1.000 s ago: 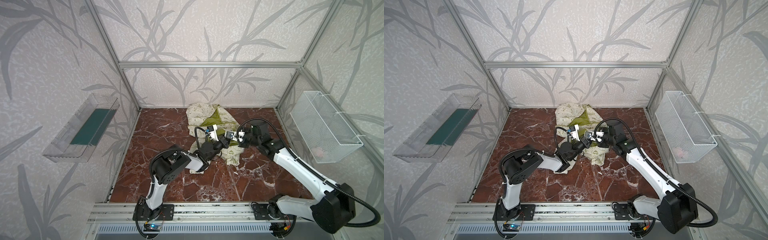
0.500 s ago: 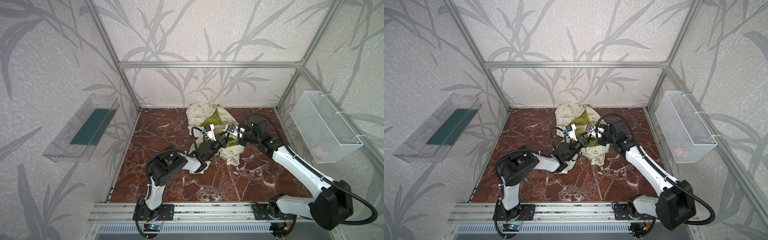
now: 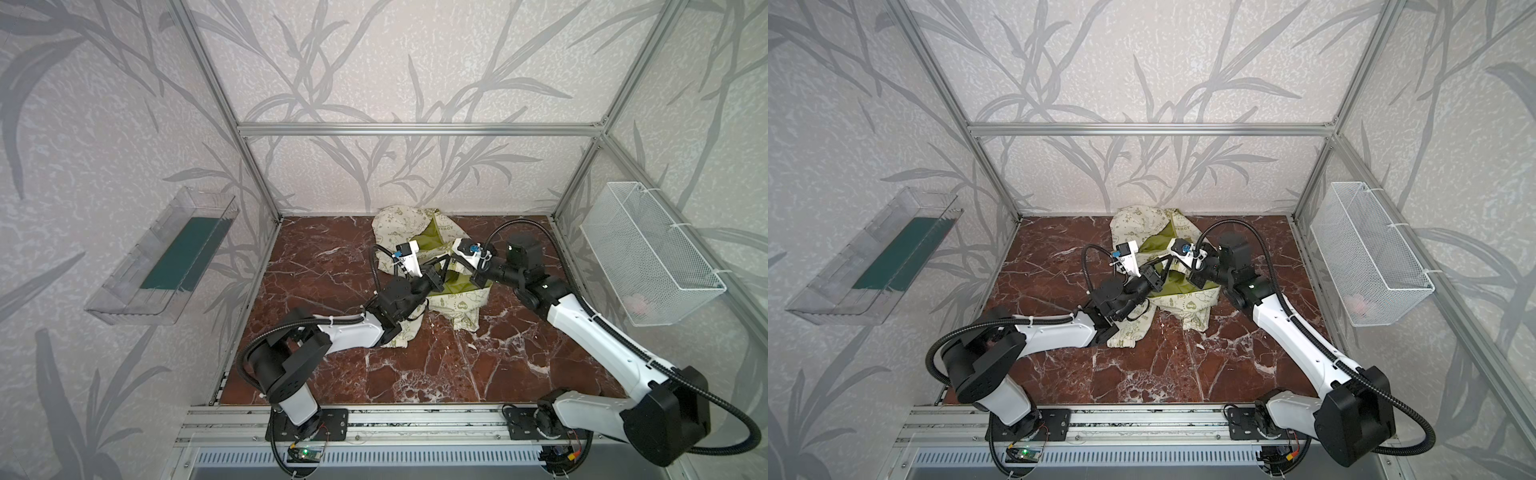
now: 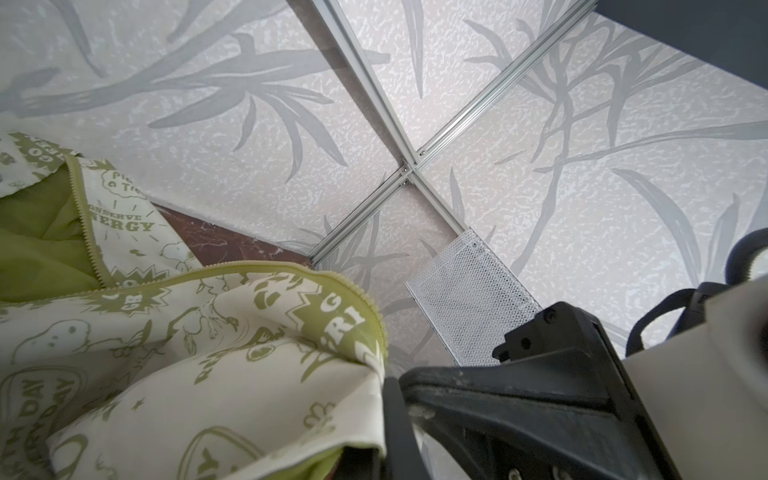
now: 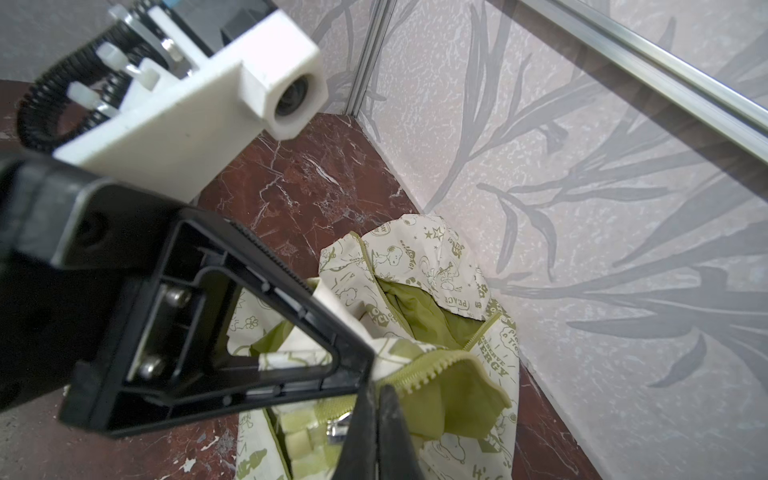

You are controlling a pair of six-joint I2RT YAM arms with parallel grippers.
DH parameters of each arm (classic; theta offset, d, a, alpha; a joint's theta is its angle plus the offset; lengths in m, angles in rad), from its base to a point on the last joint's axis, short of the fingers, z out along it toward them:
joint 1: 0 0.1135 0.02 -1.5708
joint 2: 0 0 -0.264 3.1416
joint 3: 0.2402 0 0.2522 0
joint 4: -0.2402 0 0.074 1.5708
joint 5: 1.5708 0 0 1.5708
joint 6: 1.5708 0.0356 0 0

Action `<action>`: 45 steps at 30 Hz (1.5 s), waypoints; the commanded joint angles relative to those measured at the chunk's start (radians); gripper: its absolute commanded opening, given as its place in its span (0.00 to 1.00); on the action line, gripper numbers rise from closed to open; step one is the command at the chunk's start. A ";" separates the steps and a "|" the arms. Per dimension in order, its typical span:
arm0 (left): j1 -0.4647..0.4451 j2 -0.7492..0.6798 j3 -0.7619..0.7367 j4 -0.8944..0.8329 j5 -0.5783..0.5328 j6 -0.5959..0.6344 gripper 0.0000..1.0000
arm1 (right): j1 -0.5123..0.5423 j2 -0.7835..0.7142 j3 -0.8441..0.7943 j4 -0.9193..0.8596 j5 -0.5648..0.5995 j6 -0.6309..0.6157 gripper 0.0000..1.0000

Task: Zip up the jacket

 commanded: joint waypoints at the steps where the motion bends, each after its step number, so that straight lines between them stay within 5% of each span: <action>1: 0.006 -0.075 0.012 -0.340 0.021 -0.010 0.00 | -0.042 -0.023 0.034 0.174 0.161 0.070 0.00; 5: 0.032 -0.170 0.053 -0.631 0.031 0.013 0.00 | -0.042 -0.046 0.054 0.177 0.135 0.144 0.00; 11: 0.091 -0.309 0.036 -0.806 0.117 0.070 0.00 | -0.041 -0.068 0.036 0.110 0.093 0.218 0.00; 21: 0.216 -0.475 0.084 -1.272 0.214 0.107 0.00 | 0.028 -0.079 -0.099 0.297 0.100 0.393 0.00; 27: 0.261 -0.523 0.106 -1.387 0.218 0.193 0.00 | 0.071 -0.081 -0.185 0.366 0.182 0.445 0.00; 31: 0.379 -0.539 0.165 -1.548 0.267 0.307 0.00 | 0.070 -0.035 -0.169 0.390 0.305 0.440 0.00; 36: 0.559 -0.511 0.318 -1.654 0.312 0.437 0.00 | 0.023 0.064 -0.026 0.337 0.371 0.403 0.00; 45: 0.776 -0.255 0.882 -1.779 0.326 0.646 0.00 | -0.076 0.169 0.379 0.165 0.427 0.281 0.00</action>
